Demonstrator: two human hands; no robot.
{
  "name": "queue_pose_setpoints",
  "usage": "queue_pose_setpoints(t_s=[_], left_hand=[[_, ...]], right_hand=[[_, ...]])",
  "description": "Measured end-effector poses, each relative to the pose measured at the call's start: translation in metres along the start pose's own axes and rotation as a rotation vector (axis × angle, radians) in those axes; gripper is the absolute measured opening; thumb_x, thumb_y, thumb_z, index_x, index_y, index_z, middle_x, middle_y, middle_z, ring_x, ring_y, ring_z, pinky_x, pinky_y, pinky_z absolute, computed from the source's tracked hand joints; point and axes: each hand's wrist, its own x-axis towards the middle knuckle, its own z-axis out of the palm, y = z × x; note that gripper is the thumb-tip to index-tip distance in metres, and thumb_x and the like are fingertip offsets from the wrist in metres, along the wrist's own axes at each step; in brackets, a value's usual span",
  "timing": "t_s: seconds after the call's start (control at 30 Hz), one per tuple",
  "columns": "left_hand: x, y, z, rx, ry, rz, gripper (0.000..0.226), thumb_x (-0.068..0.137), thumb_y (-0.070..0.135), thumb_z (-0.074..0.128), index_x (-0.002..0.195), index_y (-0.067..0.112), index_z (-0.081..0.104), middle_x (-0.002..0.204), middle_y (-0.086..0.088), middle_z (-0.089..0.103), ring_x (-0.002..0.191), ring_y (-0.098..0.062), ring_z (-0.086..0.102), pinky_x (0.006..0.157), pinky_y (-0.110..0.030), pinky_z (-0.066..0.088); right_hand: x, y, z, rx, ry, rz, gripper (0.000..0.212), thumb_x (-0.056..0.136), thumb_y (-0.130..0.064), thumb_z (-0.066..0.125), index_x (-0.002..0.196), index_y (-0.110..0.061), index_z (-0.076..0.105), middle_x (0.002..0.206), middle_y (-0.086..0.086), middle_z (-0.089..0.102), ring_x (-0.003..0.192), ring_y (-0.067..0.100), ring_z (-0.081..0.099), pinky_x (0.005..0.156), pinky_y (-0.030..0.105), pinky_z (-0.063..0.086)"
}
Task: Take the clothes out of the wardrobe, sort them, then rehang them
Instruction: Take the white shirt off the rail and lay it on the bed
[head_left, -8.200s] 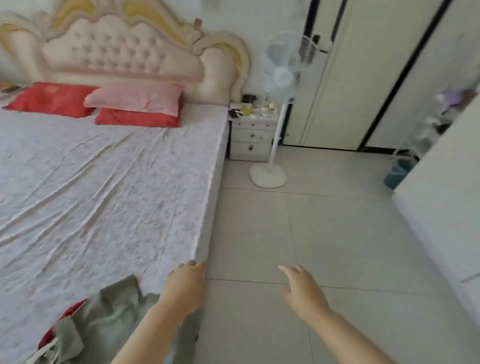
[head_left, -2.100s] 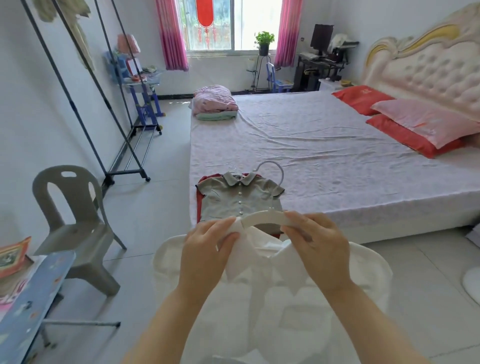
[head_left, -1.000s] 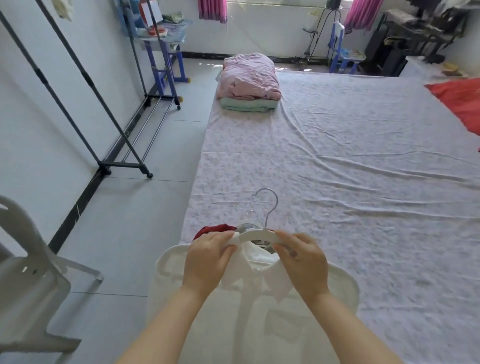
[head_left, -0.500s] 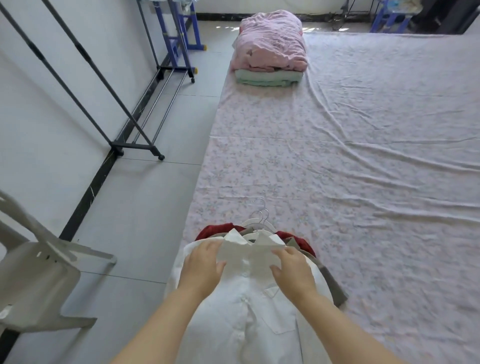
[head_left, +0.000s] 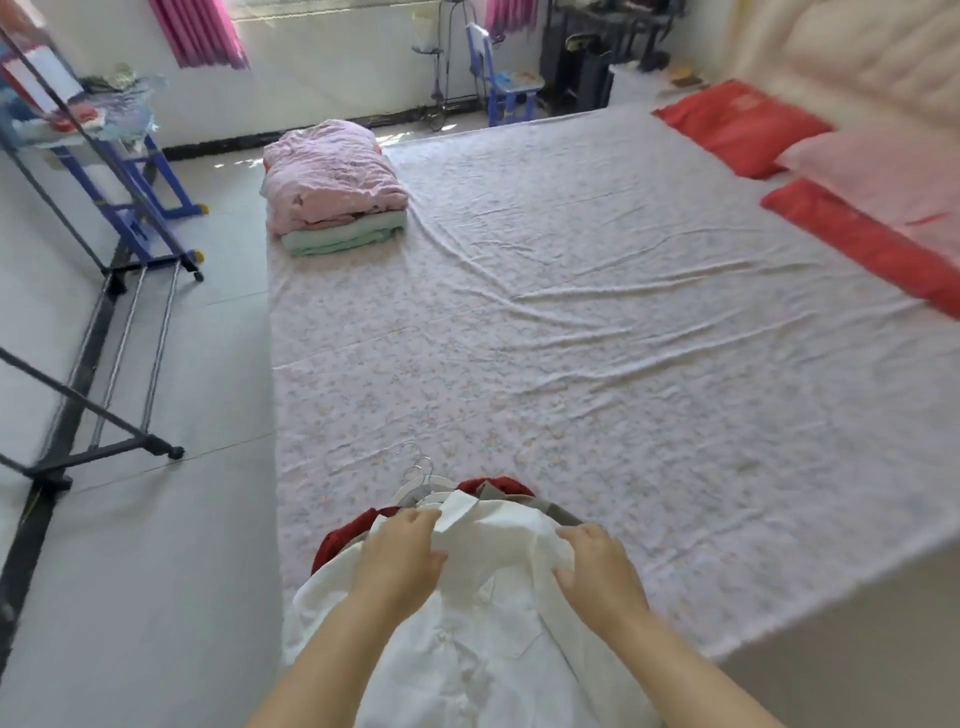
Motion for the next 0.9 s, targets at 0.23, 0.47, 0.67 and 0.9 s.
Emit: queue_pose_setpoints(t_s=[0.23, 0.47, 0.67, 0.9], left_hand=[[-0.031, 0.067, 0.008, 0.178, -0.120, 0.445, 0.048, 0.092, 0.037, 0.047, 0.138, 0.026, 0.037, 0.138, 0.004, 0.045, 0.125, -0.017, 0.042, 0.099, -0.029, 0.036], [-0.135, 0.175, 0.047, 0.349, -0.284, 0.904, 0.049, 0.095, 0.035, 0.045, 0.141, 0.024, 0.033, 0.140, -0.001, 0.043, 0.124, -0.021, 0.045, 0.099, -0.033, 0.040], [-0.286, 0.273, 0.110, 0.487, -0.382, 1.303, 0.049, 0.094, 0.033, 0.044, 0.141, 0.025, 0.032, 0.140, -0.001, 0.042, 0.125, -0.024, 0.044, 0.100, -0.033, 0.038], [-0.540, 0.324, 0.204, 0.573, -0.495, 1.745, 0.050, 0.095, 0.036, 0.044, 0.142, 0.025, 0.029, 0.141, 0.002, 0.039, 0.129, -0.018, 0.038, 0.105, -0.032, 0.031]], right_hand=[[-0.136, 0.053, -0.002, 0.118, 0.213, 0.411, 0.042, 0.090, -0.024, 0.050, 0.131, -0.021, 0.046, 0.130, 0.005, 0.046, 0.121, 0.022, 0.044, 0.098, 0.030, 0.039], [-0.333, 0.098, 0.032, 0.237, 0.420, 0.865, 0.048, 0.091, -0.028, 0.052, 0.137, -0.023, 0.040, 0.135, 0.000, 0.043, 0.126, 0.019, 0.041, 0.100, 0.027, 0.035], [-0.524, 0.116, 0.088, 0.335, 0.577, 1.249, 0.043, 0.092, -0.028, 0.050, 0.133, -0.020, 0.043, 0.130, 0.003, 0.045, 0.124, 0.021, 0.043, 0.099, 0.027, 0.038], [-0.754, 0.099, 0.177, 0.524, 0.801, 1.633, 0.047, 0.094, -0.028, 0.049, 0.139, -0.021, 0.038, 0.137, 0.002, 0.040, 0.126, 0.018, 0.040, 0.104, 0.027, 0.035]])
